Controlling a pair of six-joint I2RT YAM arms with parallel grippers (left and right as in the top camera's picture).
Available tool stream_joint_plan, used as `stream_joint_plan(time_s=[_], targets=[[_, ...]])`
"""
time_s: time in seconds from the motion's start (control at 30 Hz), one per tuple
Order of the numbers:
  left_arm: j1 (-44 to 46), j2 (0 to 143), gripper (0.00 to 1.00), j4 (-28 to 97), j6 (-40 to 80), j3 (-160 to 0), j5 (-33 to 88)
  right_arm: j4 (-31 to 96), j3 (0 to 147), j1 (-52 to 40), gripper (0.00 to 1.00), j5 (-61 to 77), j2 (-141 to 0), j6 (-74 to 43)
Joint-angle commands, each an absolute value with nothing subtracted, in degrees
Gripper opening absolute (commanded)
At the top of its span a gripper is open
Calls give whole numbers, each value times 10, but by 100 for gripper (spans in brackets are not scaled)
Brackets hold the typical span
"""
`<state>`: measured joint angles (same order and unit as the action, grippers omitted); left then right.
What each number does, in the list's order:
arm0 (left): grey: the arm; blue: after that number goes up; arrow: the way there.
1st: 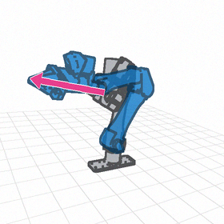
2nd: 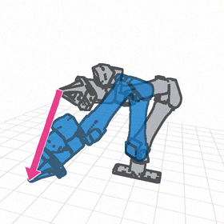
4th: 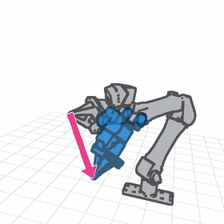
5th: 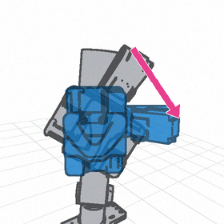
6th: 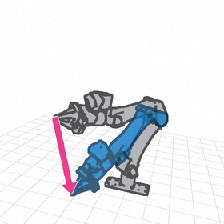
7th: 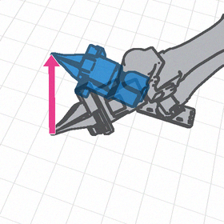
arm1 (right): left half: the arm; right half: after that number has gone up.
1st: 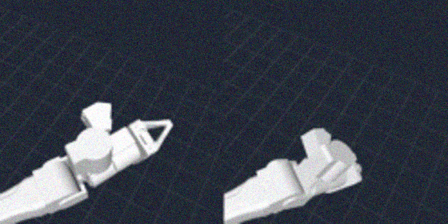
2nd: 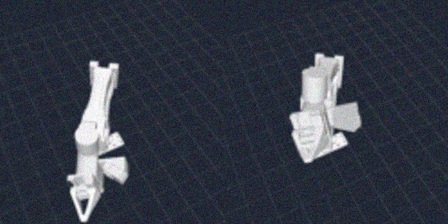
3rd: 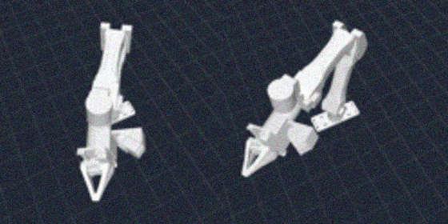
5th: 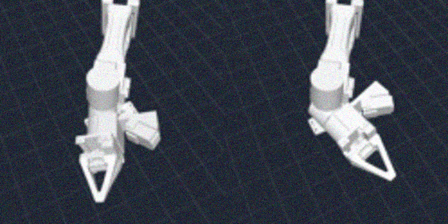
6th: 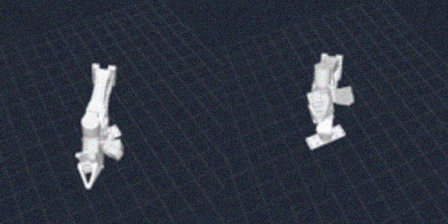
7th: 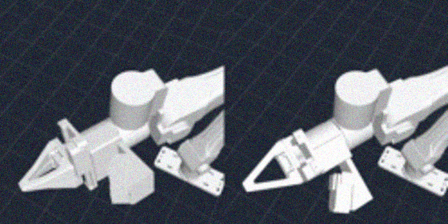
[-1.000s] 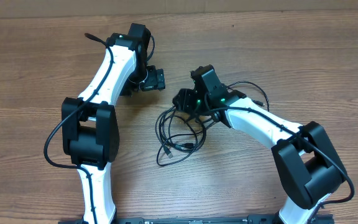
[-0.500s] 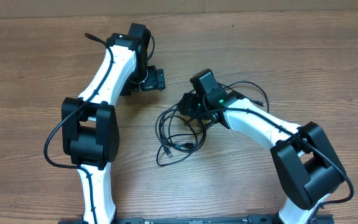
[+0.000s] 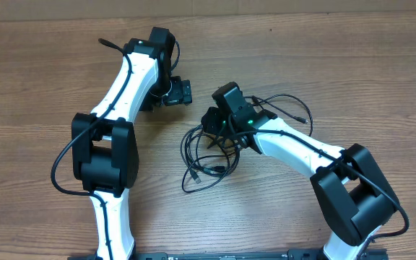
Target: Untangle cables
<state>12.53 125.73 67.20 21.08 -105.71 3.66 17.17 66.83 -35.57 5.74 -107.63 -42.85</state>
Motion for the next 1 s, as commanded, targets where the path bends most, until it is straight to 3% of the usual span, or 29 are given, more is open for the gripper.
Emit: stream_joint_plan(time_s=[0.0, 0.37, 0.53, 0.97], targets=[[124, 1244, 100, 670, 219, -1056, 41, 168, 695, -342, 38, 65, -1058, -435], [124, 1244, 100, 670, 219, -1056, 41, 231, 688, -337, 37, 71, -1038, -435], [124, 1244, 99, 670, 219, -1056, 41, 236, 677, -361, 29, 67, -1040, -448], [124, 1244, 100, 670, 219, -1056, 41, 191, 677, -387, 27, -54, -1089, -499]])
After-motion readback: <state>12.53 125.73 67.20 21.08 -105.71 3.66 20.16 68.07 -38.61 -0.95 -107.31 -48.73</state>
